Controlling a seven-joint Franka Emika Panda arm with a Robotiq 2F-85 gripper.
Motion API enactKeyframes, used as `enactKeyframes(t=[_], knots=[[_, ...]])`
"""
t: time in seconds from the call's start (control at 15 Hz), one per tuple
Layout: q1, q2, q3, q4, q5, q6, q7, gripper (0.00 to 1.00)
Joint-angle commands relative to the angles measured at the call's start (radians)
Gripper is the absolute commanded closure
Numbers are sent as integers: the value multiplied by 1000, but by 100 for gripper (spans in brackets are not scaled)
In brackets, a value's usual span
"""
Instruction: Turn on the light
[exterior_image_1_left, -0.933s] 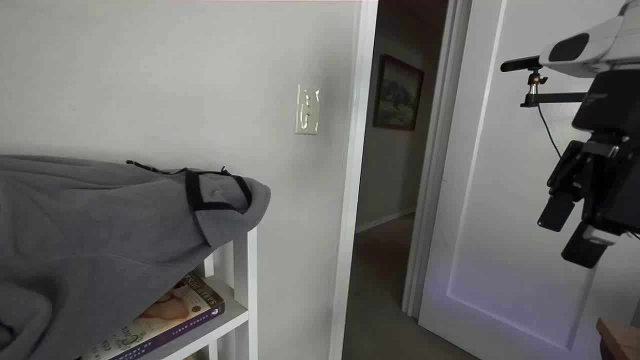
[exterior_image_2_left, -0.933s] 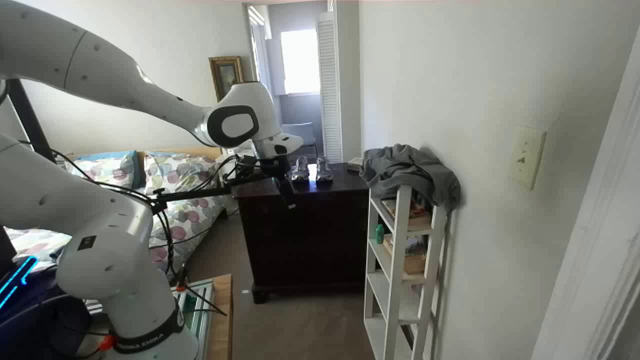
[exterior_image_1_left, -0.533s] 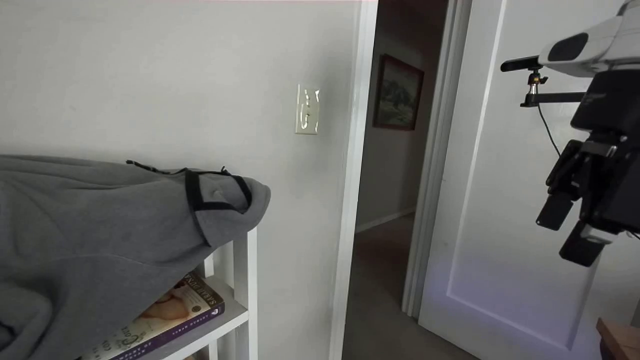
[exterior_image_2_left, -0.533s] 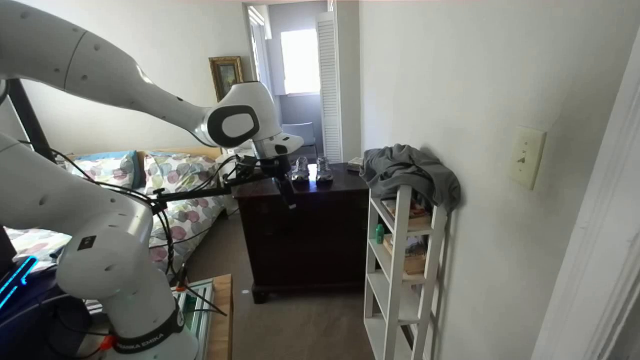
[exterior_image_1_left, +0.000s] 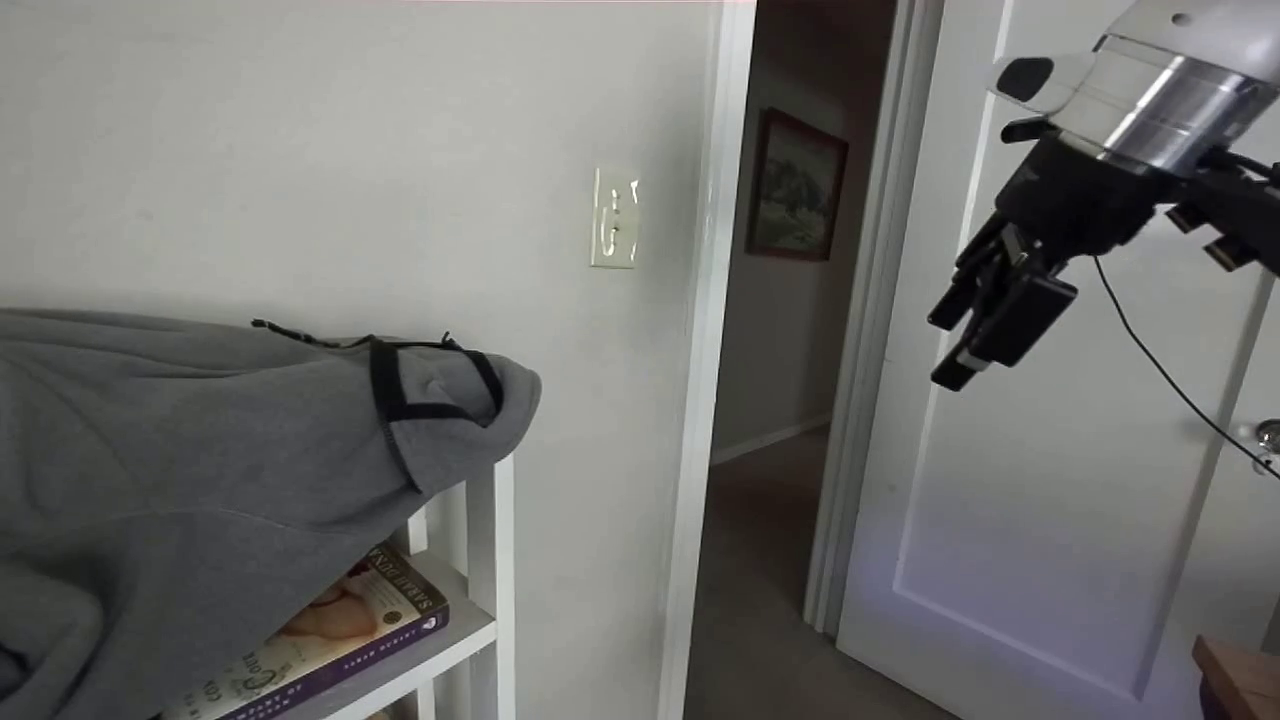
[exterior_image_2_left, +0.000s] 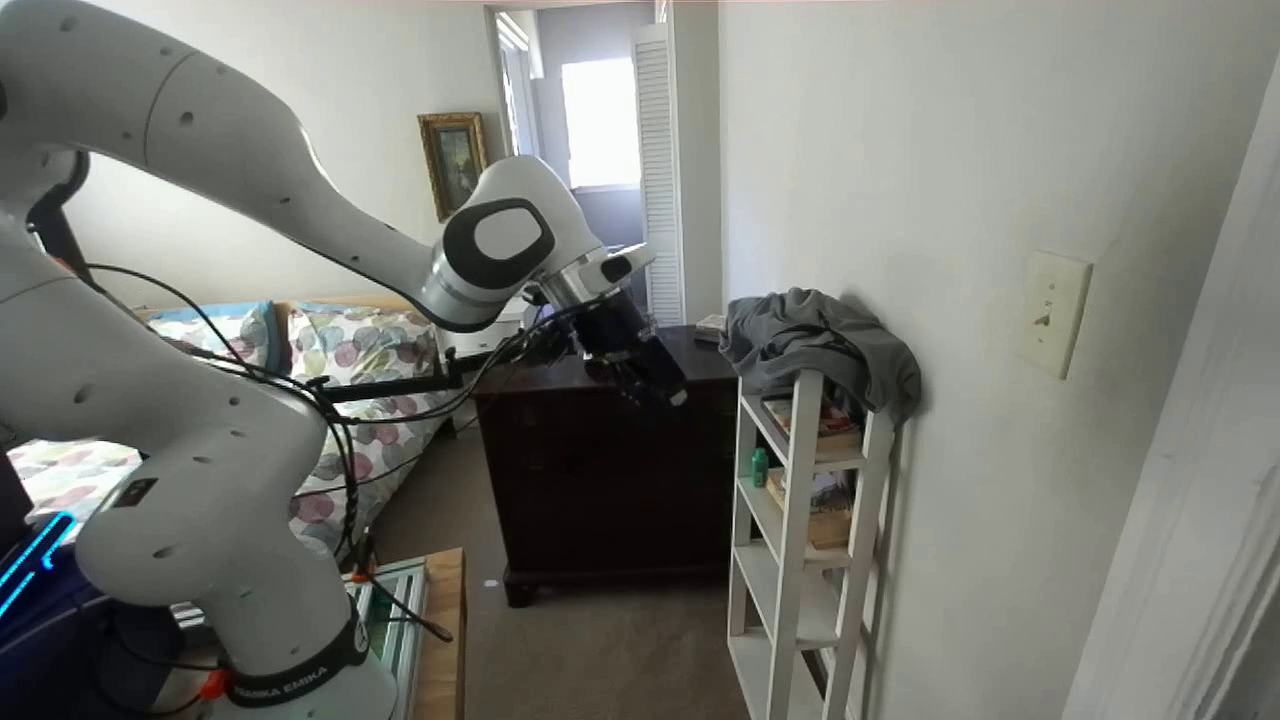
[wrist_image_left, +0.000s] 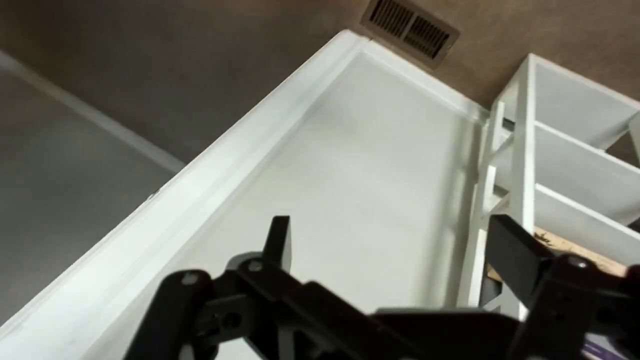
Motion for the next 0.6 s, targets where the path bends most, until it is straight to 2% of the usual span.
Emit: enactKeyframes(t=[0.0,0.33,0.53], knots=[[-124,88,25,65,-228,168,3,0],[-327,182,122,170,-578,373,51,0],[-494,186,255,255,-816,433,174,0]])
